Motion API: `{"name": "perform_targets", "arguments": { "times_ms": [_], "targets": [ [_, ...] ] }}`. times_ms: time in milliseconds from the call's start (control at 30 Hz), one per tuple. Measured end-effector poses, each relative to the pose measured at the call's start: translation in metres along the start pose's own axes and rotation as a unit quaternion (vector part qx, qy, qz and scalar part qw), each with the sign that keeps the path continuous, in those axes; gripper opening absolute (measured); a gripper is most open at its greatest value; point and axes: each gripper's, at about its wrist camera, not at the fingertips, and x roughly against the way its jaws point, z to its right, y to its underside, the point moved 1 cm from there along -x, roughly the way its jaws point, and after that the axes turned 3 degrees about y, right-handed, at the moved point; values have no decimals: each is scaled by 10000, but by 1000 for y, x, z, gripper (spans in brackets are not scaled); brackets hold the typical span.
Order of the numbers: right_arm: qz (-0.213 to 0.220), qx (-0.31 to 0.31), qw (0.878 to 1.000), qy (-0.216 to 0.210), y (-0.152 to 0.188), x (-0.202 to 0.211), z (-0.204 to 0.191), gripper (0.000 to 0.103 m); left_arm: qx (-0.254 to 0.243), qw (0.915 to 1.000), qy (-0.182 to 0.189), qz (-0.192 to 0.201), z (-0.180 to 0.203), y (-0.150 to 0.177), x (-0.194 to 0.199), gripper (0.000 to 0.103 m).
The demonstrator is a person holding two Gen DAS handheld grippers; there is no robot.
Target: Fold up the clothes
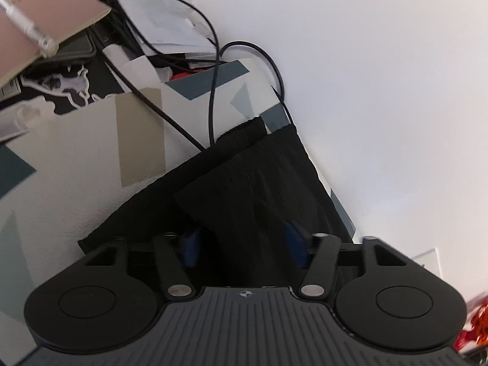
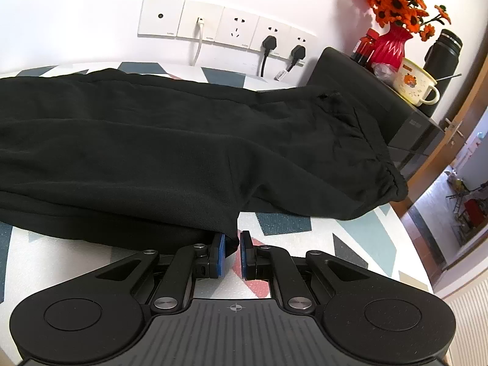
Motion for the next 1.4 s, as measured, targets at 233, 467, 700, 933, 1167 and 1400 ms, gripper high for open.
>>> {"name": "perform_targets", "arguments": {
  "times_ms": [233,467,700,933,1167,1400],
  "targets": [
    [22,47,10000,-11,0,1,0,8,363,9984,49,421,0,-6,19,5],
    [167,108,9998,-74,-4,8,6,9,302,9951,314,884,26,-12,96,4],
    [182,181,9996,-140,-1,9,9,10,587,9933,-624,779,-23,5,98,4],
    [-11,136,9997,-202,10,-1,13,18,532,9953,-752,304,-43,9,68,18],
    [115,292,9992,-255,10,8,13,18,514,9971,-555,108,-39,-3,80,62],
    [-16,-103,9993,-359,12,2,11,19,945,9901,-1024,185,-50,11,102,69]
  ]
}}
